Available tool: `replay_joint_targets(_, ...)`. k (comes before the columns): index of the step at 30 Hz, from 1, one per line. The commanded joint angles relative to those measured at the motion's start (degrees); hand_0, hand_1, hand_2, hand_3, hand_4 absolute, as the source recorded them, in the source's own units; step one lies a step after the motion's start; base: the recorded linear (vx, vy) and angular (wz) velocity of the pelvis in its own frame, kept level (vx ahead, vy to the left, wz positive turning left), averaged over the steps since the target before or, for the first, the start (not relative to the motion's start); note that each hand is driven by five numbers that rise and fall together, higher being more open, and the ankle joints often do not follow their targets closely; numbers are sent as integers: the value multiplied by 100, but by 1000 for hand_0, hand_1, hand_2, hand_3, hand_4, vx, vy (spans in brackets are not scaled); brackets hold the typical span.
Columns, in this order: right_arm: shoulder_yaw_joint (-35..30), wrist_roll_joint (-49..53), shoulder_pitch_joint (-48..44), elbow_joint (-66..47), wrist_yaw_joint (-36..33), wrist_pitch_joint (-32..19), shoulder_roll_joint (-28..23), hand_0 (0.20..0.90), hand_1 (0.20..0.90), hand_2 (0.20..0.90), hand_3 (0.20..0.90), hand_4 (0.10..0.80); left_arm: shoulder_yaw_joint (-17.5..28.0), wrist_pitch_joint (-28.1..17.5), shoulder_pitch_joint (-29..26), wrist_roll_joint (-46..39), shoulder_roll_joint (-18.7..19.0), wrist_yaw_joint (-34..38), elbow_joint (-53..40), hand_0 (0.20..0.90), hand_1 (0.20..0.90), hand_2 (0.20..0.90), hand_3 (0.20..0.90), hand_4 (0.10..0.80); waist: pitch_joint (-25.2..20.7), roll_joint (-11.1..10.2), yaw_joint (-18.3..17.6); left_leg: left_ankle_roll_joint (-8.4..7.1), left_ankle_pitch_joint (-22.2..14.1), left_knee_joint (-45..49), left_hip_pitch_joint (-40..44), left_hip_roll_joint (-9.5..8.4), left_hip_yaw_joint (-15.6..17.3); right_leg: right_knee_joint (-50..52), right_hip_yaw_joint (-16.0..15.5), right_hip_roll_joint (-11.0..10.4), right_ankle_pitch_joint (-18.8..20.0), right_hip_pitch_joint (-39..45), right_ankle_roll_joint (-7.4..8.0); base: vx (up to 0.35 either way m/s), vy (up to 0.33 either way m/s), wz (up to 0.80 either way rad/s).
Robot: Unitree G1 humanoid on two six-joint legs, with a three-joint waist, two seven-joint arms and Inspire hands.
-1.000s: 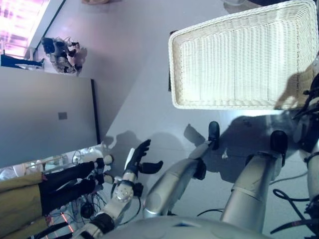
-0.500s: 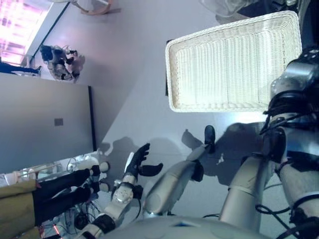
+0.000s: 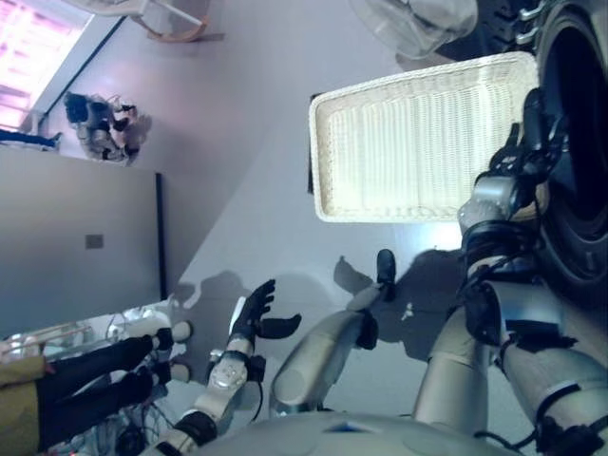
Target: Pick up the clothes and place them into the washing machine
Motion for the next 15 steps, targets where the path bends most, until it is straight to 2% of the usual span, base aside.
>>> replay_joint_targets(1, 372, -193, 158, -672, 463, -15, 16, 900, 900, 900, 900, 800, 417, -17, -256, -222, 295, 125, 581, 900, 900, 900, 900, 800, -289, -251, 7, -147, -455, 399, -298, -132, 35, -1012, -306, 152, 715, 539, -365, -20, -44, -7)
replay_joint_targets(5, 308, -91, 133, -678, 551, -69, -48, 900, 900, 900, 900, 800, 469, -26, -289, -250, 327, 128, 624, 900, 900, 900, 900, 800, -323, -320, -18, -205, -378, 279, -221, -107, 17, -1115, -374, 121, 743, 632, -359, -6, -16, -1)
replay_joint_targets(8, 462, -389, 117, -230, 458, 135, -226, 900, 900, 900, 900, 800, 539, -41, -106, -229, 358, 91, 569, 900, 900, 900, 900, 800, -381, -348, -10, -190, -398, 256, -87, -115, 2, -1171, -389, 125, 761, 775, -347, 35, -2, 3)
replay_joint_targets(12, 782, -998, 647, 375, 467, 698, -156, 900, 900, 900, 900, 800, 705, 94, -47, -33, 377, 53, 768, 900, 900, 900, 900, 800, -543, -566, -24, -162, -464, 215, 266, -60, -34, -1279, -447, 161, 705, 1178, -335, 94, -36, -3)
replay_joint_targets(15, 811, -1259, 1233, 692, 557, 999, 41, 900, 900, 900, 900, 800, 884, 199, -84, 89, 363, 50, 1018, 900, 900, 900, 900, 800, -731, -809, -102, -144, -575, 184, 619, 21, -32, -1406, -494, 193, 679, 1517, -299, 140, -61, -18)
